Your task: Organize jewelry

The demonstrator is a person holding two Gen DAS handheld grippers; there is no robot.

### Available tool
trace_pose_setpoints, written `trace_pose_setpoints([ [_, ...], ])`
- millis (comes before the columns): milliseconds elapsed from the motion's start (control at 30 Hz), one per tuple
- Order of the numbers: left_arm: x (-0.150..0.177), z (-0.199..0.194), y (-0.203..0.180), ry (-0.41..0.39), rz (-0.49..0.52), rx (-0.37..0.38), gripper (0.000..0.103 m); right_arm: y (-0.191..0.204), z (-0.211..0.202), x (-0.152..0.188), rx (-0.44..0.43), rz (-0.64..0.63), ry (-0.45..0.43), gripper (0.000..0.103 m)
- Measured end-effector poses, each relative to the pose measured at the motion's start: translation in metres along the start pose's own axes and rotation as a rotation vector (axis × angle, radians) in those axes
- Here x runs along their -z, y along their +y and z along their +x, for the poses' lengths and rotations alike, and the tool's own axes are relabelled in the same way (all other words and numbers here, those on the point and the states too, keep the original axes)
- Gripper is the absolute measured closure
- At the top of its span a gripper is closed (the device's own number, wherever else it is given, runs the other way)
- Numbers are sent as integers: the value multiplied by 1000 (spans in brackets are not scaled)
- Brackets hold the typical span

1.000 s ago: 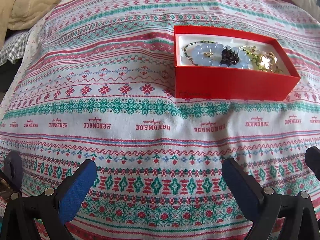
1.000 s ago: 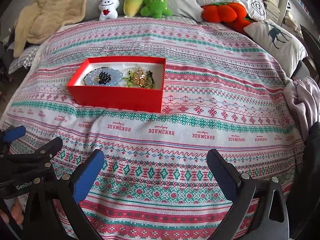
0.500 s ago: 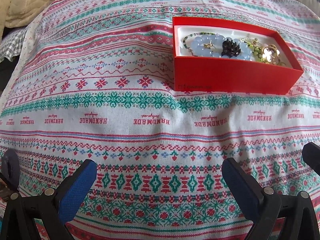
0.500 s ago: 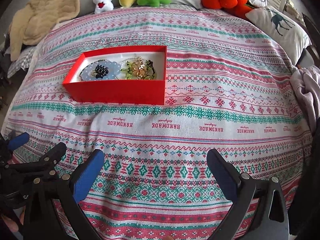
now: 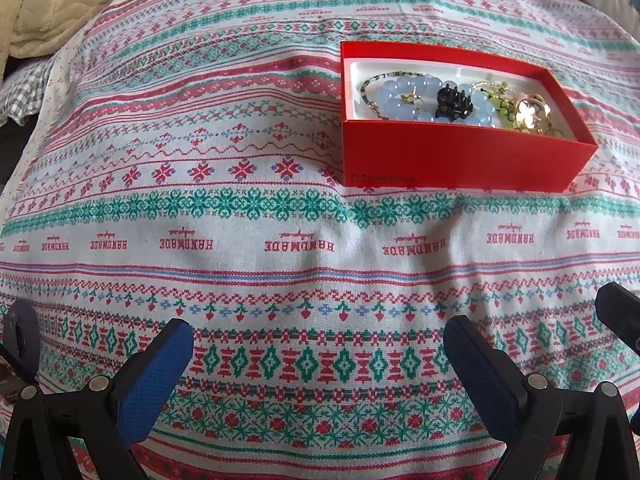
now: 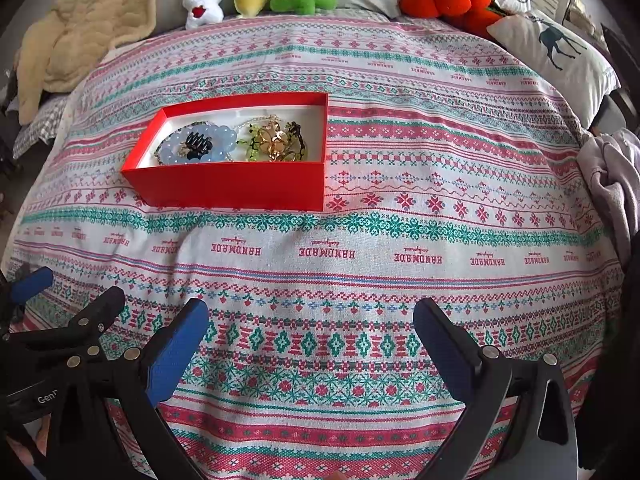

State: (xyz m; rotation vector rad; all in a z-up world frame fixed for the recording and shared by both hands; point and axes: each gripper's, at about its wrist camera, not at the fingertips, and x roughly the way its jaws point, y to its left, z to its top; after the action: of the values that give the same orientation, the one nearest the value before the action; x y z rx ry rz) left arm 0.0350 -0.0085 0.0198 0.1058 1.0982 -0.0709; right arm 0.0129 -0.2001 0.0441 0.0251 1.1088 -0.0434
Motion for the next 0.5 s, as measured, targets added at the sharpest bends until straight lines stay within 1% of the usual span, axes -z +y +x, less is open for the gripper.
trace_pose_setpoints([
  [500, 1, -5, -6, -12, 7, 7, 1, 0, -4, -1, -6, 3, -11, 0],
])
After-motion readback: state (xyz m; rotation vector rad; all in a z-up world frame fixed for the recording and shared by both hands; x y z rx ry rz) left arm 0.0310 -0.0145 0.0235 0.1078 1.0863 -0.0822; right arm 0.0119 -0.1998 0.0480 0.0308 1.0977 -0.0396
